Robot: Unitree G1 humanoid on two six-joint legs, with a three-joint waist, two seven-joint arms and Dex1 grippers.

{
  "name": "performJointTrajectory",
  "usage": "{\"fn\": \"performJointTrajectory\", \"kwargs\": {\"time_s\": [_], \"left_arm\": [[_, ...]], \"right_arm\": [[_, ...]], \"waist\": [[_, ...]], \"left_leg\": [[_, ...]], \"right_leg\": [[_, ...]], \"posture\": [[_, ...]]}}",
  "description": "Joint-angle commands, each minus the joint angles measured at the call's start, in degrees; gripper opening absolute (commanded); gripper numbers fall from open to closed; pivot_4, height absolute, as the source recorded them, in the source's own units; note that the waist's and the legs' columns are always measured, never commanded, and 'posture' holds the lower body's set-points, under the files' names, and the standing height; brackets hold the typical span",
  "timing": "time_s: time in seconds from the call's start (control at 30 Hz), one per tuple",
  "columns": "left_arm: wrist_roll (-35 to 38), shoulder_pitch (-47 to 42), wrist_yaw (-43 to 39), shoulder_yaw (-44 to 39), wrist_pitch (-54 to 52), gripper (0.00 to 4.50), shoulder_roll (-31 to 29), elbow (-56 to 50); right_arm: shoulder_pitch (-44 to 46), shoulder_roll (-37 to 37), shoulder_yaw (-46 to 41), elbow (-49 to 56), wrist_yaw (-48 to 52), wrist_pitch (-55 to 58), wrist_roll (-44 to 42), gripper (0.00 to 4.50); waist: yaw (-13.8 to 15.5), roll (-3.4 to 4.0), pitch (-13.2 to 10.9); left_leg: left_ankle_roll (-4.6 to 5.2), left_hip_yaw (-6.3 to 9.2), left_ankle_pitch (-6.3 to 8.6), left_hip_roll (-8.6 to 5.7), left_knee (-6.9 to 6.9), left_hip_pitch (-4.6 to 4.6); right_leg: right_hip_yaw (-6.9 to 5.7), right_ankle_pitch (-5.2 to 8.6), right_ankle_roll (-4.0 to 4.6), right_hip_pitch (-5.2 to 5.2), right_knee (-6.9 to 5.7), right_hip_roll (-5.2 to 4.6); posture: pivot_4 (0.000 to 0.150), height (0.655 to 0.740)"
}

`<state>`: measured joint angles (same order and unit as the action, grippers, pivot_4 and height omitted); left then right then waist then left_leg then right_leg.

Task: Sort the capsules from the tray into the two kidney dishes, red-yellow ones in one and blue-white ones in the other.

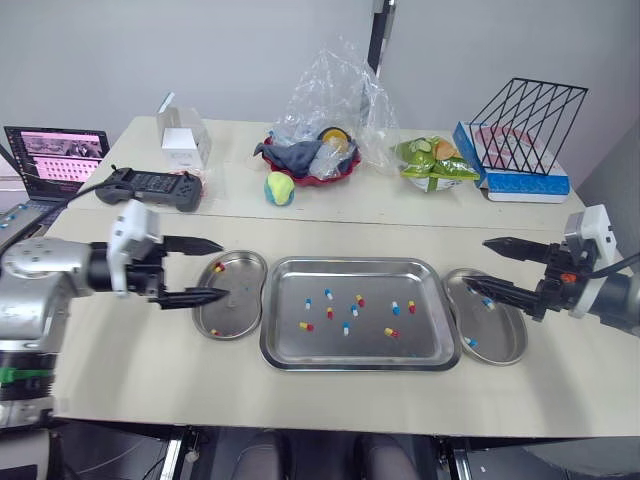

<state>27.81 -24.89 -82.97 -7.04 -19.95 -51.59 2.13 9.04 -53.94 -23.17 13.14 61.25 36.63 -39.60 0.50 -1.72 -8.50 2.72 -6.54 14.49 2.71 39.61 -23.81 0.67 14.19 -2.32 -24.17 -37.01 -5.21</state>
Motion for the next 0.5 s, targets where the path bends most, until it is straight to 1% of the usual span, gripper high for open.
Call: {"fn": "performJointTrajectory", "kwargs": {"time_s": [0.03,0.13,0.23,0.33,0.5], "left_arm": [[-0.91,-3.00,1.69,4.09,-1.56,4.48,1.25,-4.53],[-1.60,-7.73,2.16,9.91,-4.14,4.48,4.21,-6.63],[-3.32,-12.31,0.33,15.92,-4.90,4.48,7.02,-6.25],[-8.32,-15.94,-1.55,22.56,-0.97,4.48,10.24,-2.33],[-15.50,-20.24,-2.92,28.10,8.33,4.48,15.19,7.46]], "right_arm": [[-1.91,-2.23,-3.82,3.09,0.76,3.26,-3.24,4.50],[-6.39,-3.01,-7.46,7.46,1.23,5.86,-5.84,4.50],[-11.33,-2.45,-12.42,12.28,0.39,7.75,-7.71,4.50],[-18.83,-1.65,-17.63,17.30,1.13,9.21,-8.40,4.50],[-24.37,0.43,-22.03,21.03,-1.51,9.06,-7.90,4.50]], "waist": [[0.13,0.00,0.00],[1.02,0.00,0.00],[0.97,-0.01,0.00],[1.01,0.00,0.01],[0.86,-0.02,0.00]], "left_leg": [[0.01,0.00,0.01,0.00,0.06,-0.03],[0.02,0.08,0.01,-0.06,0.20,-0.18],[0.07,0.16,0.04,-0.15,0.31,-0.28],[0.10,0.24,0.05,-0.20,0.31,-0.27],[0.12,0.31,0.06,-0.23,0.41,-0.31]], "right_leg": [[0.00,0.00,-0.01,0.01,-0.01,0.01],[-0.09,0.00,-0.04,0.01,-0.03,0.02],[-0.03,-0.07,-0.14,-0.01,-0.01,0.04],[-0.03,-0.06,-0.17,0.02,0.02,0.05],[0.00,-0.07,-0.21,0.00,0.02,0.05]], "posture": [[0.150,0.7204],[0.150,0.7204],[0.150,0.7204],[0.150,0.7204],[0.150,0.7204]]}}
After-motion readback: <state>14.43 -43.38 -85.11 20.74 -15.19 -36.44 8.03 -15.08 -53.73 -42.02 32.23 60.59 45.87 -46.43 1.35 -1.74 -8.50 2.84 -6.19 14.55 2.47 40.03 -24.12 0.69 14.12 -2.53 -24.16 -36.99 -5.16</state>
